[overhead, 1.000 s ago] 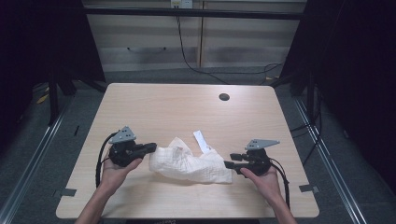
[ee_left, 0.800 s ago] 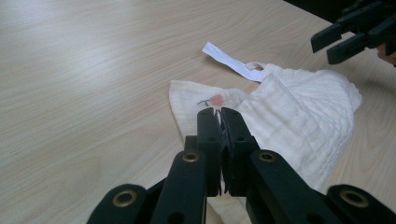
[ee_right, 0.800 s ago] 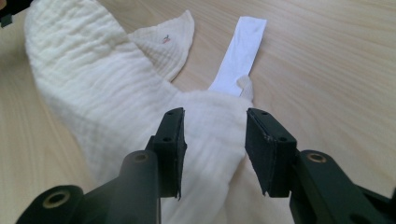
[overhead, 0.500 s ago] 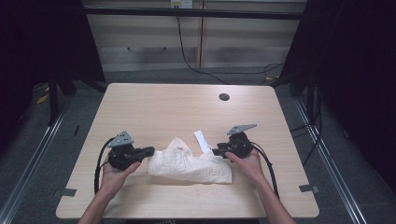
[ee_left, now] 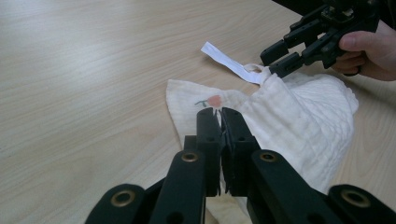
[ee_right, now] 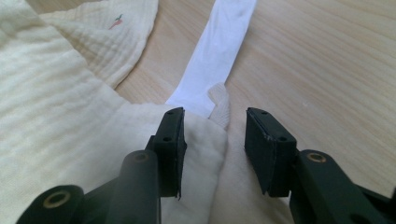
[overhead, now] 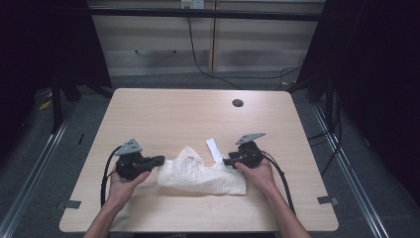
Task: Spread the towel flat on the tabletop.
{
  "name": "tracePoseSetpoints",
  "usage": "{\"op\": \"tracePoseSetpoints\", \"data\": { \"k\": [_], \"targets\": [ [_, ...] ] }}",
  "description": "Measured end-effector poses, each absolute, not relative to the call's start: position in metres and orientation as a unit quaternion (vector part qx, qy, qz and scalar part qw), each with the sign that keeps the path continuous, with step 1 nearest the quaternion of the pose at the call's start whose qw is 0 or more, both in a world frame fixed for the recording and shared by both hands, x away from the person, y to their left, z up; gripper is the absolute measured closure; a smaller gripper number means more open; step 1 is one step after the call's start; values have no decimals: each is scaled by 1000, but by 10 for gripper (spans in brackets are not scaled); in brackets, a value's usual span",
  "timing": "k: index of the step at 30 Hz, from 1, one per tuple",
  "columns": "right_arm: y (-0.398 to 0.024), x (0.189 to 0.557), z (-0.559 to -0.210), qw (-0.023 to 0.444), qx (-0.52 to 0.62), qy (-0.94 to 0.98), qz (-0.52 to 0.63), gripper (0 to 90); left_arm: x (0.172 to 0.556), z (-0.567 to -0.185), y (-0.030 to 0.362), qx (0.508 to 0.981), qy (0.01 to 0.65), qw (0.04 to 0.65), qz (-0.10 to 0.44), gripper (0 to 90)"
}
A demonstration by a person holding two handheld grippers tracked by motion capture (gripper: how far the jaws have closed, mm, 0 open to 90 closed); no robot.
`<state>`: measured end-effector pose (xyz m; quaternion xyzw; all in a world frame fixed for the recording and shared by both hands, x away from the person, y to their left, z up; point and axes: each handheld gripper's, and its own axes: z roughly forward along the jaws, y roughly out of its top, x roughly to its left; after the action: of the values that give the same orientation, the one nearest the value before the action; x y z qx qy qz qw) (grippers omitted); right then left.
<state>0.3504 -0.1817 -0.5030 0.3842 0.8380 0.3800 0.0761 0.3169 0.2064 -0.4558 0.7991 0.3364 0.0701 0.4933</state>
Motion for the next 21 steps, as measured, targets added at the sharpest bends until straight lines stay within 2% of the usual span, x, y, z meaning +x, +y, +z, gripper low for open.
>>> {"op": "tracePoseSetpoints", "data": {
  "k": [8, 14, 21],
  "targets": [
    [-171, 345, -504, 88, 353, 851, 379, 713, 317, -456, 207, 800, 336, 493, 70, 869],
    [-172, 343, -505, 86, 354, 848, 385, 846, 317, -456, 207, 799, 335, 494, 70, 869],
    [-181, 345, -507, 41, 378, 822, 424, 878, 317, -454, 209, 798, 337, 495, 69, 871]
  ]
}}
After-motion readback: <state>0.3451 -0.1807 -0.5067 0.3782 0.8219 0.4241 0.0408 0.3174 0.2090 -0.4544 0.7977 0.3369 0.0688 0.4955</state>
